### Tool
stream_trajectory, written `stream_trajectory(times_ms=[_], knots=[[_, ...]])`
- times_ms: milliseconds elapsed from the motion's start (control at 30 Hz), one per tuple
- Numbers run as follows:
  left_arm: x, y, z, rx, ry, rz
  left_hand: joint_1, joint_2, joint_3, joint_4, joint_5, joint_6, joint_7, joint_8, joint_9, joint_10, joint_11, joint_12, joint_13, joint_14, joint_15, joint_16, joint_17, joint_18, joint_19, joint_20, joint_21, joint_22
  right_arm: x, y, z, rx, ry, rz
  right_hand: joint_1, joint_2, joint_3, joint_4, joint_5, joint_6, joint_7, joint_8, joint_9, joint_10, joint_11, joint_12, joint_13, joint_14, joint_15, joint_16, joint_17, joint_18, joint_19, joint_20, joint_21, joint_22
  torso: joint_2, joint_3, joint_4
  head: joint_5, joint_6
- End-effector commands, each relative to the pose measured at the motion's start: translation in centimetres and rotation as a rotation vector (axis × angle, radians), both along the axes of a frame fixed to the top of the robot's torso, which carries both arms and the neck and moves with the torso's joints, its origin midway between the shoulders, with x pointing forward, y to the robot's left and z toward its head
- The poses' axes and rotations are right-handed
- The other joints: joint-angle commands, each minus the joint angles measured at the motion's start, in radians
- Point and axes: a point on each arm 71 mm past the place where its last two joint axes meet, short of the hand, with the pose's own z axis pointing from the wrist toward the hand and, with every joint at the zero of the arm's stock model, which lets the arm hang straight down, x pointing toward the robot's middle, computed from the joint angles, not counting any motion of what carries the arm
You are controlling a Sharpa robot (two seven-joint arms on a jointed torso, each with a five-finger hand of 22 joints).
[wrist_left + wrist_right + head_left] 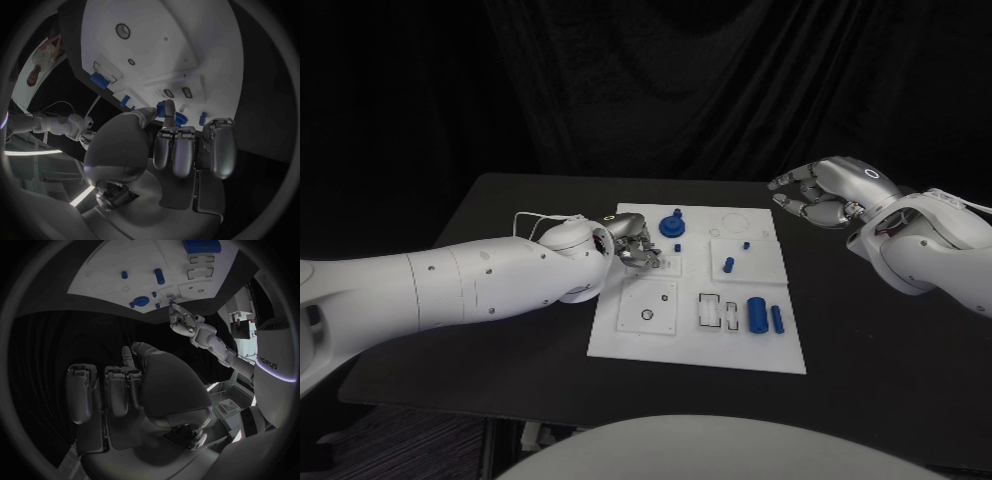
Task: Assemble the parts on the task board
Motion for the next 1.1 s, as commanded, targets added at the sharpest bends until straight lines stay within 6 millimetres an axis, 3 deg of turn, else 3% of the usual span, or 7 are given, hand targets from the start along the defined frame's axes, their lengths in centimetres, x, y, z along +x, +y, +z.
stream_trajectory(times_ms=[33, 200, 467, 667, 1100], knots=[[0.4, 0.1, 0.3, -0.098, 0.095, 0.016, -0.008, -0.006, 0.049, -0.045, -0.004, -0.002, -0.002, 0.005, 0.002, 0.098, 0.0, 0.004, 0.263, 0.102, -0.003, 0.003, 0.263, -0.003, 0.014, -0.003, -0.003, 0.207, 0.0, -0.1, -0.1, -0.003, 0.01, -0.017, -0.002, -0.008, 0.004, 0.001, 0.005, 0.005, 0.001, 0.002, -0.002, 0.106, 0.009, 0.003, 0.263, 0.103, 0.007, 0.003, 0.263, -0.003, 0.077, 0.007, -0.002, 0.246, 0.0, 0.0008, 0.0004, -0.002, 0.0], [1.2, 1.0, 0.7, -0.119, 0.25, 0.086, -0.005, -0.005, 0.057, -0.05, -0.004, -0.003, -0.003, 0.005, 0.003, 0.098, 0.0, 0.004, 0.263, 0.102, -0.003, 0.003, 0.263, -0.002, 0.014, -0.003, -0.003, 0.207, 0.1, -0.1, -0.1, -0.005, 0.011, -0.019, -0.002, -0.008, 0.004, 0.001, 0.005, 0.005, 0.001, 0.002, -0.002, 0.106, 0.009, 0.003, 0.263, 0.103, 0.007, 0.003, 0.263, -0.003, 0.077, 0.007, -0.002, 0.246, -0.002, 0.0013, 0.0003, -0.001, 0.0], [2.3, 1.5, 1.2, -0.074, 0.359, 0.136, -0.004, -0.005, 0.068, -0.059, 0.001, -0.005, -0.002, 0.006, 0.005, 0.098, 0.0, 0.004, 0.263, 0.102, -0.003, 0.003, 0.263, -0.002, 0.014, -0.003, -0.004, 0.207, 0.2, 0.0, -0.2, -0.005, 0.011, -0.017, -0.002, -0.008, 0.004, 0.001, 0.005, 0.005, 0.001, 0.002, -0.002, 0.106, 0.009, 0.003, 0.263, 0.103, 0.007, 0.003, 0.263, -0.003, 0.077, 0.007, -0.002, 0.246, -0.001, 0.0, -0.0017, 0.003, 0.0], [2.8, 1.0, 1.3, -0.054, 0.382, 0.142, -0.006, -0.004, 0.071, -0.06, 0.002, -0.007, 0.0, 0.005, 0.005, 0.098, 0.0, 0.004, 0.263, 0.102, -0.003, 0.003, 0.263, -0.002, 0.013, -0.003, -0.005, 0.206, 0.2, 0.1, -0.2, -0.005, 0.01, -0.015, -0.002, -0.008, 0.004, 0.001, 0.005, 0.005, 0.001, 0.002, -0.002, 0.106, 0.009, 0.003, 0.263, 0.103, 0.007, 0.003, 0.263, -0.003, 0.077, 0.007, -0.002, 0.246, -0.002, 0.0015, -0.0013, 0.0, 0.0], [3.1, -0.4, 1.5, 0.003, 0.323, 0.122, -0.012, 0.001, 0.078, -0.061, 0.006, -0.013, 0.002, 0.002, 0.004, 0.098, 0.002, 0.004, 0.263, 0.102, -0.002, 0.003, 0.263, -0.001, 0.011, -0.002, -0.009, 0.205, 0.3, 0.1, -0.2, -0.006, 0.009, -0.014, -0.003, -0.008, 0.007, -0.001, 0.005, 0.005, 0.001, 0.001, -0.002, 0.106, 0.01, 0.003, 0.263, 0.103, 0.008, 0.003, 0.263, -0.003, 0.077, 0.008, -0.003, 0.246, 0.002, -0.0001, -0.0029, 0.0, 0.0]])
